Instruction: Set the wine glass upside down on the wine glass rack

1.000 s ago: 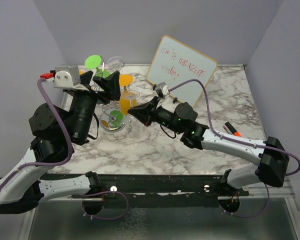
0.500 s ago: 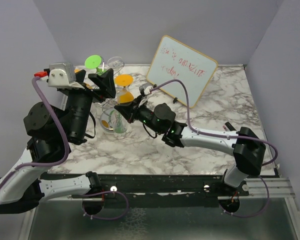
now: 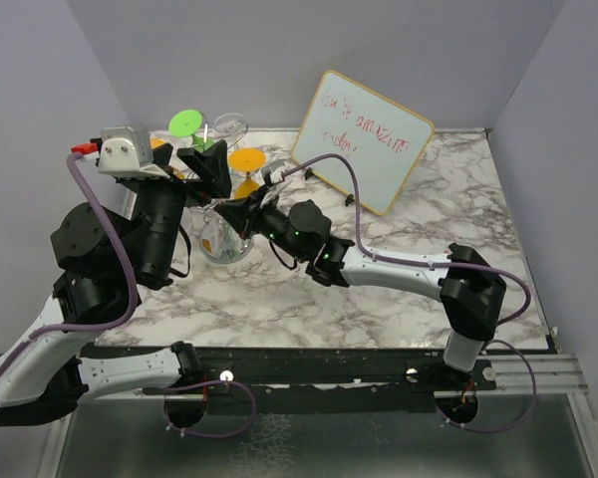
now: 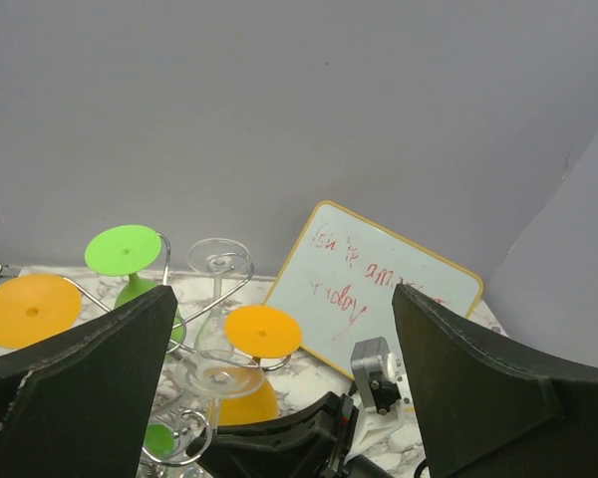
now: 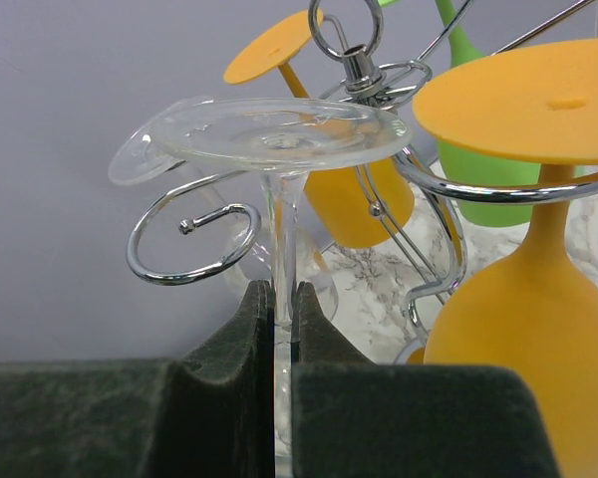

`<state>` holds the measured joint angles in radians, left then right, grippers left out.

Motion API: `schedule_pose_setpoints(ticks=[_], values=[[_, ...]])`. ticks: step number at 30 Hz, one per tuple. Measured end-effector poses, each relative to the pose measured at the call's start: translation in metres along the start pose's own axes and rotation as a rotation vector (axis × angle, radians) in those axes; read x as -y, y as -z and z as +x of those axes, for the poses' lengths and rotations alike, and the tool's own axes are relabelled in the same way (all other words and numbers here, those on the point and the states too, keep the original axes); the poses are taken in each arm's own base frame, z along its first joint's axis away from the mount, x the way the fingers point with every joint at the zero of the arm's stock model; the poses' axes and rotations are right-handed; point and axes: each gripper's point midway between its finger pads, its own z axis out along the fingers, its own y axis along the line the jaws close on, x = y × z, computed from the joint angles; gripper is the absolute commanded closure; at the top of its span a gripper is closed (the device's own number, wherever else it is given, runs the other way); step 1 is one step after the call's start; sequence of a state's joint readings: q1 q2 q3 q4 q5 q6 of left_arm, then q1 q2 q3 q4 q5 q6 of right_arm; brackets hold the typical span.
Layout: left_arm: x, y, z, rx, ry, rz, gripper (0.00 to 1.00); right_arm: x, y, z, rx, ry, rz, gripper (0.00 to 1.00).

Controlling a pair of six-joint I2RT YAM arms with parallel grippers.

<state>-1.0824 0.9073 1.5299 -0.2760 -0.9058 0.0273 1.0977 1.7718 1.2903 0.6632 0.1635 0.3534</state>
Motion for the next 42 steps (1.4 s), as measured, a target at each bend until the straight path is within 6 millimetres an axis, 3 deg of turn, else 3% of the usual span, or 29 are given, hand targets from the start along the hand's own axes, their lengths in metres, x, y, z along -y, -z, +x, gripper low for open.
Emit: schedule_pose_setpoints(ticks=[17,32,42], values=[[-0.004,0.004,-0.003,0.004,0.026,0.0,0.09,-0.021,-0.018,0.027,-0.075,0.004,-0.127,0.99],[-0.009,0.008,-0.009,0.016,0.07,0.0,0.09,-0.047,-0.012,0.025,-0.071,0.015,-0.282,0.99],[-0.011,0.01,-0.011,0.02,0.078,0.0,0.09,-0.042,-0.004,0.035,-0.053,0.028,-0.289,0.99]])
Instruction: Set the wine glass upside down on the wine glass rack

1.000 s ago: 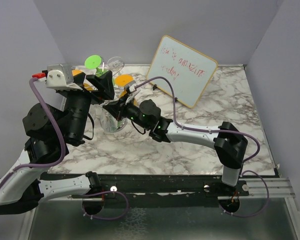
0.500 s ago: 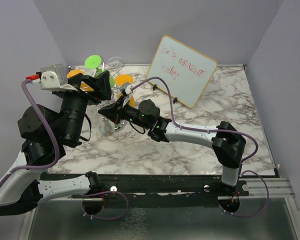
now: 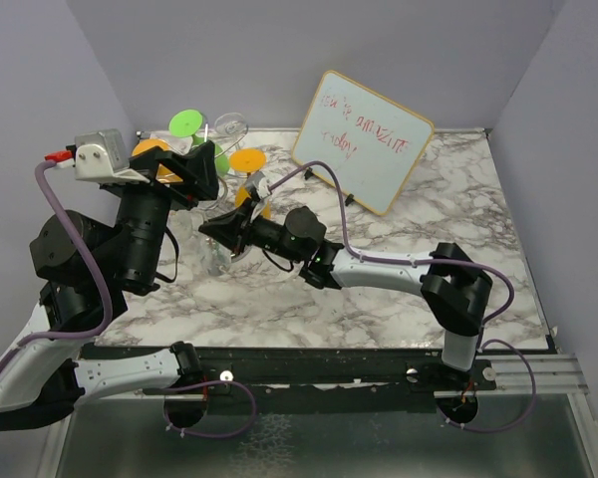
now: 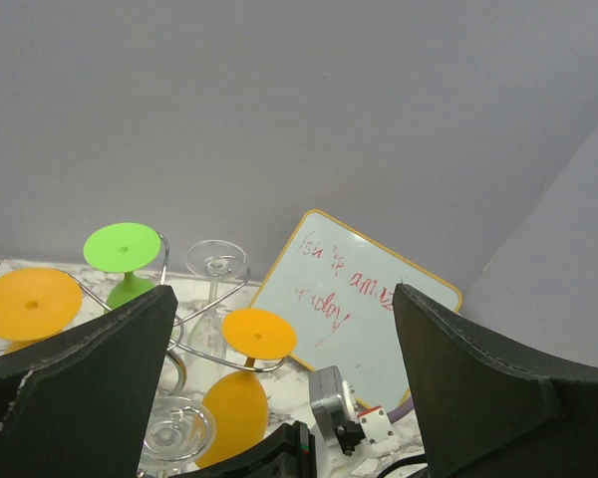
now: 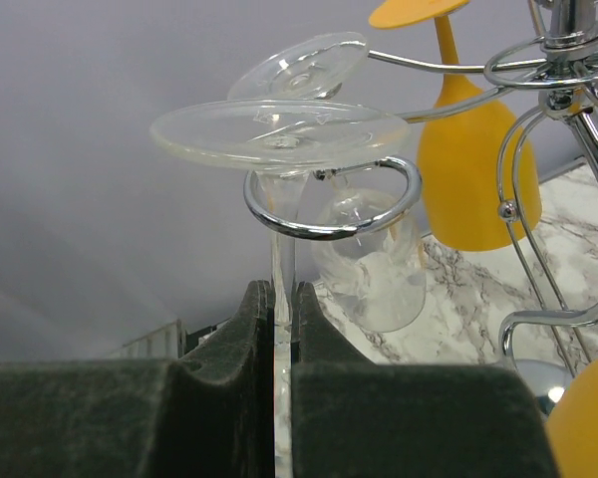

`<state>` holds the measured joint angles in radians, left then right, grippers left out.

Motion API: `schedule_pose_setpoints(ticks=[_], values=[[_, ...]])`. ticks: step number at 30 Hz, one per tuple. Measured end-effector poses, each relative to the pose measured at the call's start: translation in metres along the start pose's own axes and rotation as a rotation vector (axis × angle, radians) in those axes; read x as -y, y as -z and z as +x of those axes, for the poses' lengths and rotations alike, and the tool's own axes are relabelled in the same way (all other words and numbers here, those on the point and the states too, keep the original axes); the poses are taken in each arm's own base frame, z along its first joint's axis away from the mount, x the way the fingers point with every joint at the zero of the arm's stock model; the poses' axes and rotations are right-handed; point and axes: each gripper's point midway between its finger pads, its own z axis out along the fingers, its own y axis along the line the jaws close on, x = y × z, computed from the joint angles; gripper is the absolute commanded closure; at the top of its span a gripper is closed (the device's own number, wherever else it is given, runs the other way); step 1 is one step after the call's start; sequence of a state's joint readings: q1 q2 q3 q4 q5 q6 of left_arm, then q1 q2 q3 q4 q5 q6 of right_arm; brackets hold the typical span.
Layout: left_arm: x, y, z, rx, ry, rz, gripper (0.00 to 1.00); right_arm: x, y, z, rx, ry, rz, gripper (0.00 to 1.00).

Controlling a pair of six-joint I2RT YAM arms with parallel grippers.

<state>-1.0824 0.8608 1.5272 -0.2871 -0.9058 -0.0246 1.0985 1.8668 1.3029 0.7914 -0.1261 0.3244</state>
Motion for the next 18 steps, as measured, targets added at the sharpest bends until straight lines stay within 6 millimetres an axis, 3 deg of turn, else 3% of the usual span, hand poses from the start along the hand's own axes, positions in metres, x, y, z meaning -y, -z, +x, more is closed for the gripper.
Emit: schedule_pose_setpoints(ticks=[9,18], values=[[0.0,0.0,0.002,-0.004,0.0,0.0,0.09,0.001,0.009,-0.004,0.023,0.045,0.002,0.99],[0.0,0.0,0.004,-0.008,-0.005,0.0,0.09,0.017,0.009,-0.009,0.052,0.054,0.101,0.95]])
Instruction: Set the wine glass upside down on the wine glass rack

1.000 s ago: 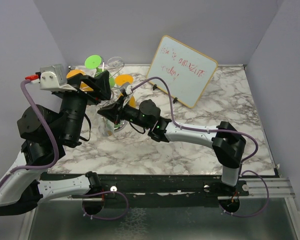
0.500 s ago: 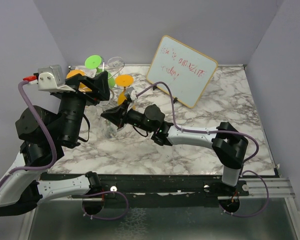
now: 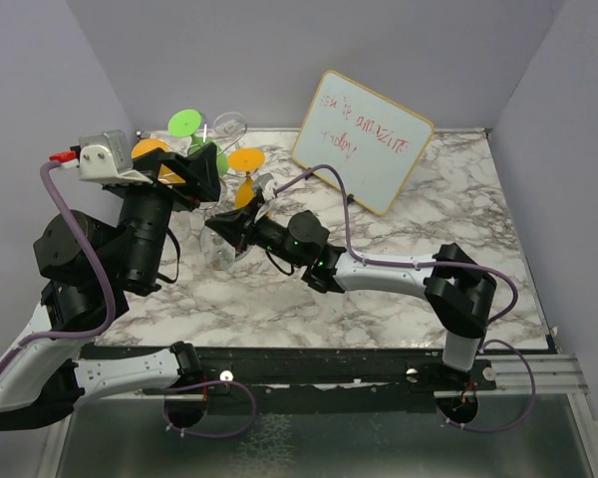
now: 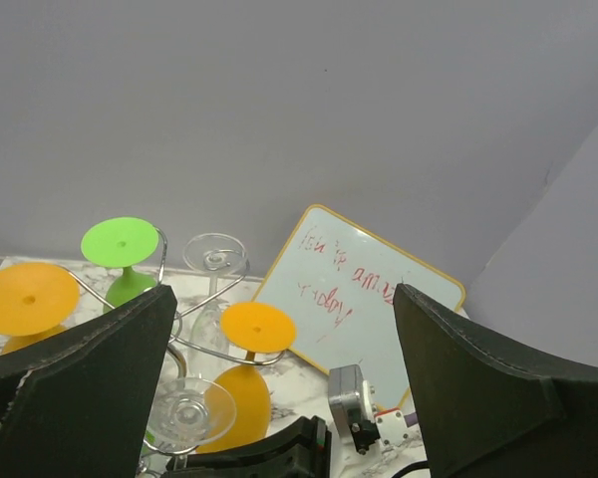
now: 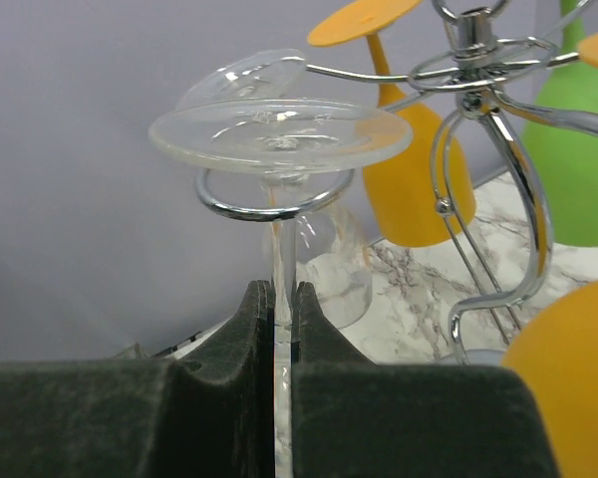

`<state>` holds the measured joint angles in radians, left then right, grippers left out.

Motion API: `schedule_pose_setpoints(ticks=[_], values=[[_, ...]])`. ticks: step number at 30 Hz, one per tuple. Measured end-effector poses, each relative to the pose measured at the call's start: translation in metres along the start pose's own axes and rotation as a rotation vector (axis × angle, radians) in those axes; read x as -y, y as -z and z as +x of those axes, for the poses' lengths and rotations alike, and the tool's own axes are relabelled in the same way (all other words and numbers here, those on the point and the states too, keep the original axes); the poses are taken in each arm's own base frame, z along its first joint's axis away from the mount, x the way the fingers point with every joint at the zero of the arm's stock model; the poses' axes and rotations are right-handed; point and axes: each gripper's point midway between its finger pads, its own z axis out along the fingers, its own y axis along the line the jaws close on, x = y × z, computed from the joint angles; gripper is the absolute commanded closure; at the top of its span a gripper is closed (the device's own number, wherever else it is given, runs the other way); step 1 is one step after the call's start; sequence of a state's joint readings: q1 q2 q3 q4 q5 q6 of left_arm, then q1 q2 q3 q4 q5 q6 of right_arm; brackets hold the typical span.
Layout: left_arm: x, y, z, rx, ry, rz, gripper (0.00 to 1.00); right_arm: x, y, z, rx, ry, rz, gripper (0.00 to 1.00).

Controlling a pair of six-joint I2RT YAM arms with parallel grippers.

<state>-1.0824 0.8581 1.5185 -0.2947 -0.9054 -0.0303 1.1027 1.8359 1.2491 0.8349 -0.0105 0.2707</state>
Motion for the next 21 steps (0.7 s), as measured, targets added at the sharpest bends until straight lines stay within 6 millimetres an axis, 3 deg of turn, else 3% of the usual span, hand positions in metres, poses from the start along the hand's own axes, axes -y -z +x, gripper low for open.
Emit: schedule_pose_setpoints(ticks=[7,15,21], values=[[0.0,0.001,0.003,-0.009,-0.001,0.0,0.09,0.011,0.001,0.004,-0.013,-0.002,0.057,0.84],[-0.004,0.004,0.006,-0.021,0.002,0.001,0.09,0.014,0.002,0.007,-0.023,-0.024,0.083,0.56],[-0.011,0.01,0.004,-0.025,0.017,0.001,0.09,0.016,0.017,0.009,-0.041,-0.035,0.095,0.44]])
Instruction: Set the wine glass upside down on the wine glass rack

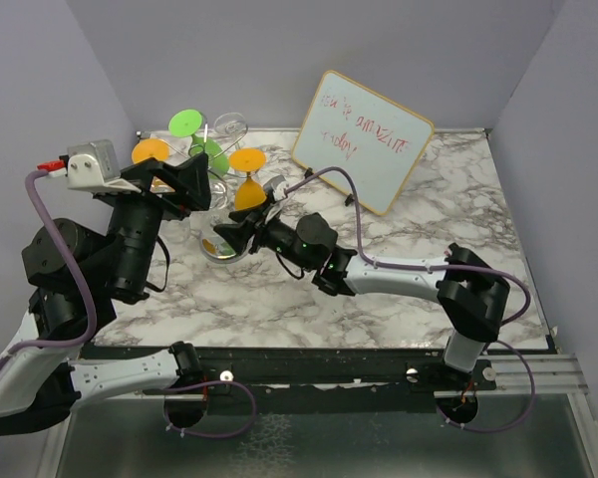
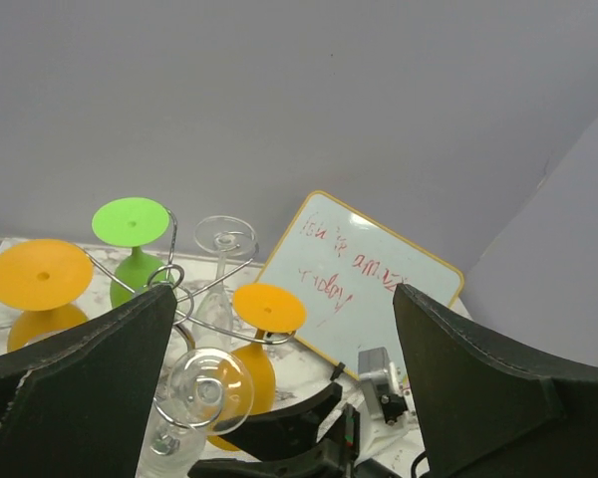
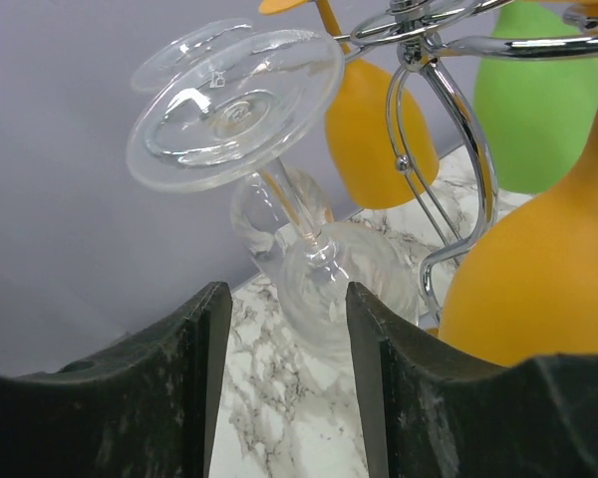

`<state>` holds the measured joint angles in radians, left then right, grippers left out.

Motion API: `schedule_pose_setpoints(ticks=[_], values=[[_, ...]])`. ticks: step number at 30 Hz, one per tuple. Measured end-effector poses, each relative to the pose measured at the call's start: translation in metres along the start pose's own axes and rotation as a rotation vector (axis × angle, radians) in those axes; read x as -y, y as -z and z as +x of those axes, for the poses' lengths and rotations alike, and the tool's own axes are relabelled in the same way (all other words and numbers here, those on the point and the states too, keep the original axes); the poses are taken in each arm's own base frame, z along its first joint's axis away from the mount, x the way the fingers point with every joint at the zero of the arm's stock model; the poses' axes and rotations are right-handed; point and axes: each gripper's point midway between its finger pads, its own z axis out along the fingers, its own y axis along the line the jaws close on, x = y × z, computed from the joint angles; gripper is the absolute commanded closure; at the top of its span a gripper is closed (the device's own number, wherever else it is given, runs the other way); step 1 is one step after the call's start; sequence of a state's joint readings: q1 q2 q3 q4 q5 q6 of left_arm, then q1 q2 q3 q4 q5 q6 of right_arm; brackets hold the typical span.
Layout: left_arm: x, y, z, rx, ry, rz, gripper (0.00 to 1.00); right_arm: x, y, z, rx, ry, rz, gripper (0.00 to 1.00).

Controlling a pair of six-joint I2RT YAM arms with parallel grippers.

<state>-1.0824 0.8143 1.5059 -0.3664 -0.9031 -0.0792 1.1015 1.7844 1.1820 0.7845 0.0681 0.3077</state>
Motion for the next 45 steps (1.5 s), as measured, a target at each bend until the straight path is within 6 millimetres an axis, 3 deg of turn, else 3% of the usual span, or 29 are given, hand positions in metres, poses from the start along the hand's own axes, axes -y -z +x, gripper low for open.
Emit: schedule_pose_setpoints(ticks=[7,12,16,23,28,31,37,42,45], values=[[-0.009,0.008,0.013,-0.035,-0.013,-0.002,0.09,-0.006,0.034,-0.019,-0.01,0.003,-0.012,0.38],[-0.021,0.017,0.03,-0.073,-0.023,-0.007,0.09,-0.007,0.073,-0.03,-0.056,0.017,-0.002,0.31],[-0.034,0.028,0.037,-0.1,-0.031,-0.01,0.09,0.004,0.109,-0.041,-0.119,0.042,0.081,0.18],[-0.046,0.044,0.03,-0.13,-0.051,0.027,0.09,0.051,0.174,-0.08,-0.179,0.111,0.405,0.11],[-0.05,0.055,0.031,-0.15,-0.071,0.072,0.06,0.074,0.221,-0.119,-0.169,0.159,0.6,0.1],[-0.054,0.061,0.029,-0.149,-0.081,0.093,0.05,0.082,0.252,-0.155,-0.121,0.18,0.702,0.09],[-0.062,0.068,0.027,-0.143,-0.122,0.103,0.03,0.087,0.296,-0.206,-0.031,0.21,0.794,0.08],[-0.066,0.072,0.025,-0.136,-0.135,0.1,0.01,0.087,0.318,-0.233,0.018,0.224,0.829,0.06],[-0.069,0.075,0.022,-0.125,-0.131,0.096,0.01,0.088,0.322,-0.237,0.017,0.241,0.843,0.05]])
